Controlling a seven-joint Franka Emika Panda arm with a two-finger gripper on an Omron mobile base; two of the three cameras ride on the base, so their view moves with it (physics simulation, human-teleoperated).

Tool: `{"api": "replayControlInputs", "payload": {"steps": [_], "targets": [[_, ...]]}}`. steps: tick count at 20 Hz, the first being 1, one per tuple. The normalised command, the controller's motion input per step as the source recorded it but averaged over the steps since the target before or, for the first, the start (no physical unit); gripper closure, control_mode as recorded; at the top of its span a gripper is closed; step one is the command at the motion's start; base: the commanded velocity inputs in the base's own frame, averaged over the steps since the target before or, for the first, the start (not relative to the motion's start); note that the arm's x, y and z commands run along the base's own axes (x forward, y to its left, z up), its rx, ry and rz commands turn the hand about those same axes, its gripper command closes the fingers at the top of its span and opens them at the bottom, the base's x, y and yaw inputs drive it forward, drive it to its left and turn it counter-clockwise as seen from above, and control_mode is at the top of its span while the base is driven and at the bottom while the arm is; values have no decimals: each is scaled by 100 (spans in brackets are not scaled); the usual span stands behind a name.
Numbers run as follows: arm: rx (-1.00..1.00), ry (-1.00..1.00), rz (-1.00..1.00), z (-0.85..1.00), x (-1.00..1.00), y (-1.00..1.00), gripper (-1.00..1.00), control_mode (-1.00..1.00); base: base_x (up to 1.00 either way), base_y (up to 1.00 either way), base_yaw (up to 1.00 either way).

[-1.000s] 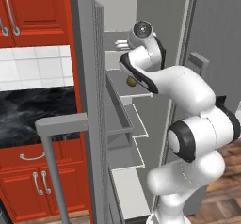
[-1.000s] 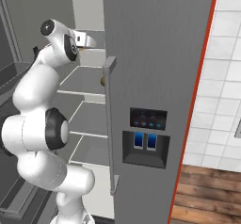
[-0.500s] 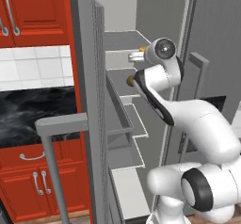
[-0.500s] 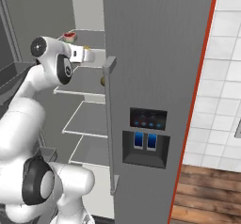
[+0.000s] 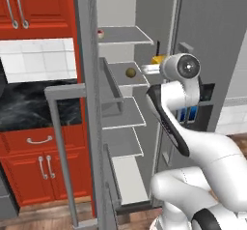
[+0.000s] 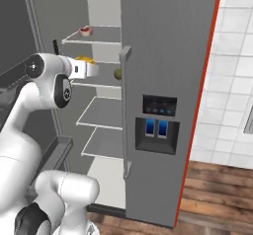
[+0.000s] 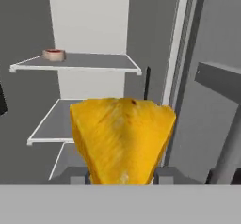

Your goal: Take the cheese, steak, and potato from the fridge and place them on the plate on the dining counter to create an appetizer plate.

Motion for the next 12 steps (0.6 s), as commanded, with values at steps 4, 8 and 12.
{"api": "replayControlInputs", "payload": {"steps": [4,8,12], "targets": [[0,0,0,0,0,0,100,100,-100,-31,11],[0,0,0,0,0,0,100,100,-96,-68,9],[0,0,0,0,0,0,100,100,-85,-100,7]]}}
